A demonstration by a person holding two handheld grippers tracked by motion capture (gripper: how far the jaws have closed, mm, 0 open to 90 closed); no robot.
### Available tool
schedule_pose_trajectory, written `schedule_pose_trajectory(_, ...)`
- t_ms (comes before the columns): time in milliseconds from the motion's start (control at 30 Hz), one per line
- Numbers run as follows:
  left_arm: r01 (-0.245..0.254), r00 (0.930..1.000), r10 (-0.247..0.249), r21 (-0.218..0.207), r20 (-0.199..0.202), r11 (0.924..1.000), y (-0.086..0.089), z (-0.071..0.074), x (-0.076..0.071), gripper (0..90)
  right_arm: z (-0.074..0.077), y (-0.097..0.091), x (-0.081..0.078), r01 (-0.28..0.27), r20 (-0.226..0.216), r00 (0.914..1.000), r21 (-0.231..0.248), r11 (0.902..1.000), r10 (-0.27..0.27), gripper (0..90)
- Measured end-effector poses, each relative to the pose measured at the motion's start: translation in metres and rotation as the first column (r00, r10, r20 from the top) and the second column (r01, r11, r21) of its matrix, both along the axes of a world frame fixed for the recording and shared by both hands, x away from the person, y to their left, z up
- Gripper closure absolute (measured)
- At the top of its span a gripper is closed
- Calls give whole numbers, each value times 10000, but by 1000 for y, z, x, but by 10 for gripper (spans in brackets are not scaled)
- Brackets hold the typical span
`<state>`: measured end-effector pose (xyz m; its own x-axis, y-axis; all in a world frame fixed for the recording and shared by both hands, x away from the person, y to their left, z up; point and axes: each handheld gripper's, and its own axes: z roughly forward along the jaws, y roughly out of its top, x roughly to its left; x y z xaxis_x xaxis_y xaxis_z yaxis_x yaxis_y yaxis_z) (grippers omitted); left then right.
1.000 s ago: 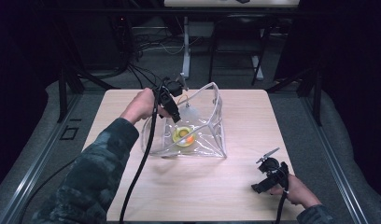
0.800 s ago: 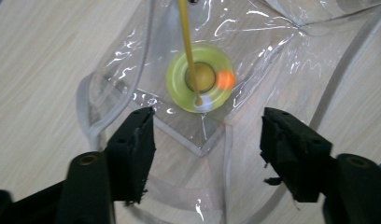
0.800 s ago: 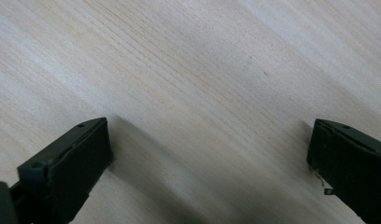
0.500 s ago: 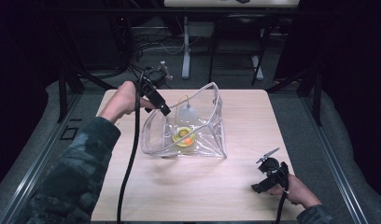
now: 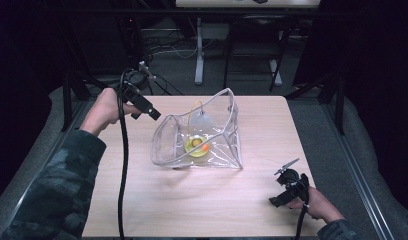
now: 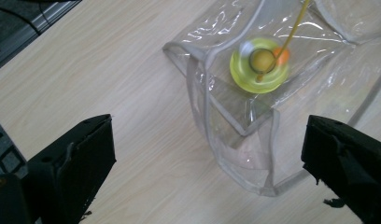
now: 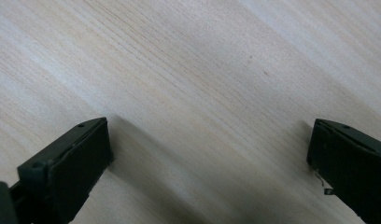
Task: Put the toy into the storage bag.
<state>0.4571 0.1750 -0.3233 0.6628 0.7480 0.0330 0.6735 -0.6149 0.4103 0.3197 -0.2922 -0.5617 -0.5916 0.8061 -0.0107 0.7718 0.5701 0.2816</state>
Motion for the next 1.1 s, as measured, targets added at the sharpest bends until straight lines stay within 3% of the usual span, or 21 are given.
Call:
schedule_pose_trajectory(367,-693,9976,692,-311,-63,9971,37,-25,-16,4,0,0,0,8,-1,10000,34,10000,-8,0)
schedule_pose_trajectory(567,-1093,9936,1075,-547,-356,9925,62,-52,-27,26,0,0,0,18,3,10000,31,10000,-18,0)
schedule_pose_trajectory(733,-1623,9856,1578,-783,-609,9836,82,-77,-36,25,0,0,0,31,-7,10000,30,10000,-31,0)
schedule_pose_trajectory(867,-2189,9739,2085,-1289,-894,9672,97,-101,-44,14,0,0,0,54,-63,10000,2,10000,-54,0)
schedule_pose_trajectory(1000,-2658,9607,2487,-1500,-1236,9523,111,-128,-53,7,0,0,0,81,-57,10000,38,10000,-81,0)
schedule_pose_trajectory(1100,-3095,9458,2868,-1552,-1525,9381,118,-148,-59,3,0,0,0,85,-56,9999,38,10000,-85,0)
